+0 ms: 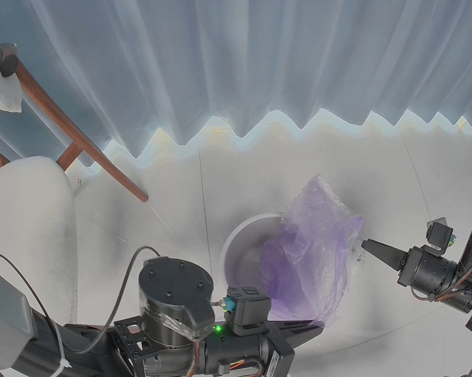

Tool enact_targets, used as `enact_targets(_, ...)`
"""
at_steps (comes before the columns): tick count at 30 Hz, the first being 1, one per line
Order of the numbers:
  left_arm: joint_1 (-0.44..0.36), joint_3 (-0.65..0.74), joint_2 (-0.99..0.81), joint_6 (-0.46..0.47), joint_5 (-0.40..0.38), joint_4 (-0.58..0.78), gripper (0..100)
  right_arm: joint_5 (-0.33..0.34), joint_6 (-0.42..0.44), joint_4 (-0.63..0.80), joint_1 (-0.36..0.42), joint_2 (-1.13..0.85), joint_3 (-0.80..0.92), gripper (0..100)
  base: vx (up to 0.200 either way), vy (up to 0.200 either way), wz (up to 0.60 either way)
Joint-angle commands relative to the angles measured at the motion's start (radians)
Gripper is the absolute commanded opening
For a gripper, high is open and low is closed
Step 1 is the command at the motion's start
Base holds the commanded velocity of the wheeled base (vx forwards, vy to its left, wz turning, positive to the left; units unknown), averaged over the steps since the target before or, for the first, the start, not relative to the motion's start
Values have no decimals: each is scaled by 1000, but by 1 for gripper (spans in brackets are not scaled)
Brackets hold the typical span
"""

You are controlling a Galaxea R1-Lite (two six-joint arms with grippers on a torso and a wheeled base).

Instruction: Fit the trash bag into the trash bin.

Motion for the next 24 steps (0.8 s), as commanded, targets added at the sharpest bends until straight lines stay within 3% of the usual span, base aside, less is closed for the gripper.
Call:
enact_targets(1, -4, 24, 9, -1, 15, 0, 0, -20, 5, 9, 3, -15, 32, 100, 0, 0, 0)
enact_targets(9, -3, 24, 11, -3, 15, 0, 0, -25, 3, 32, 9, -42, 51, 100, 0, 0, 0)
enact_targets(10, -3, 26, 11, -6, 24, 0, 0, -47, 5, 143, 7, -59, 43, 100, 0, 0, 0)
enact_targets(11, -3, 24, 9, -8, 30, 0, 0, -53, 5, 160, 7, -59, 43, 100, 0, 0, 0)
enact_targets(24, 4, 24, 3, -11, 44, 1, 0, -66, 0, 200, -7, -42, 66, 100, 0, 0, 0)
